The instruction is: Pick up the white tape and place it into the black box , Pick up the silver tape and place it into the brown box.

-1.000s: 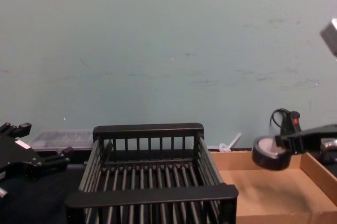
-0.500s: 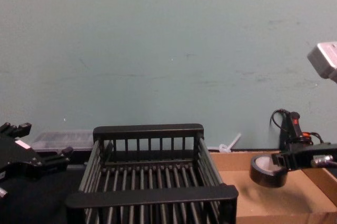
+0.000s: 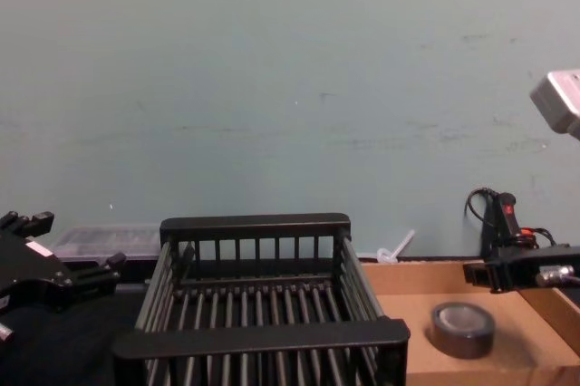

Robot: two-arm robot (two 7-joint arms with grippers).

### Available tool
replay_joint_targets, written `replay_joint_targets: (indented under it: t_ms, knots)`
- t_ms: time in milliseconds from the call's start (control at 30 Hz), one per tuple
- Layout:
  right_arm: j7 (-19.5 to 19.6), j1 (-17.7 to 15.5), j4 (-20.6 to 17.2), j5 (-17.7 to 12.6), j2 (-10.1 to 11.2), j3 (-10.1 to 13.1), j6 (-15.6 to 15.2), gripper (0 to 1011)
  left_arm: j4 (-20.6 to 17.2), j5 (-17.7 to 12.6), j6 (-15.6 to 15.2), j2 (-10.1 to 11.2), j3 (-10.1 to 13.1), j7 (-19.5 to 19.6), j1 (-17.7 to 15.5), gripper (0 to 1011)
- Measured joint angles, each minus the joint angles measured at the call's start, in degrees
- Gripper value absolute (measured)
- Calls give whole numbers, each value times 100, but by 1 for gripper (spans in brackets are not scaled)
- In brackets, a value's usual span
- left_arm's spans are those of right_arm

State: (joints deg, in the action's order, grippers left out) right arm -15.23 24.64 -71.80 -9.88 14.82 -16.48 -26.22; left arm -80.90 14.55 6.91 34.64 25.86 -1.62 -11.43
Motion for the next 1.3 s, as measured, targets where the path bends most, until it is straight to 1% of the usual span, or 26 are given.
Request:
replay_joint_targets:
  t_ms: [100, 167, 200, 300, 333, 400, 500, 633, 667, 733, 767, 833, 867, 1300]
  knots:
    - [-2, -1, -2, -4, 2, 0, 0, 332, 0, 0, 0, 0, 0, 0, 0, 1001]
    - [-2, -1, -3, -6, 3, 0, 0, 364, 0, 0, 0, 0, 0, 0, 0, 1001]
    - [-3, -2, -4, -7, 3, 0, 0, 419, 0, 0, 0, 0, 0, 0, 0, 1001]
    - [-6, -3, -6, -10, 5, 0, 0, 530, 0, 0, 0, 0, 0, 0, 0, 1001]
    - [-6, -3, -6, -10, 5, 0, 0, 530, 0, 0, 0, 0, 0, 0, 0, 1001]
    - [-7, -3, -8, -11, 5, 0, 0, 624, 0, 0, 0, 0, 0, 0, 0, 1001]
    - [-8, -3, -9, -13, 5, 0, 0, 691, 0, 0, 0, 0, 0, 0, 0, 1001]
    - [-8, -3, -10, -15, 6, 0, -1, 827, 0, 0, 0, 0, 0, 0, 0, 1001]
    - [-8, -3, -10, -16, 5, 0, -1, 842, 0, 0, 0, 0, 0, 0, 0, 1001]
    - [-8, -3, -11, -17, 6, 0, -1, 913, 0, 0, 0, 0, 0, 0, 0, 1001]
    - [-8, -3, -11, -17, 6, 0, -1, 928, 0, 0, 0, 0, 0, 0, 0, 1001]
    - [-8, -3, -11, -19, 6, 0, -1, 990, 0, 0, 0, 0, 0, 0, 0, 1001]
    - [-8, -3, -11, -19, 5, 0, -1, 1002, 0, 0, 0, 0, 0, 0, 0, 1001]
    - [-7, -3, -11, -19, 5, 0, -1, 1002, 0, 0, 0, 0, 0, 0, 0, 1001]
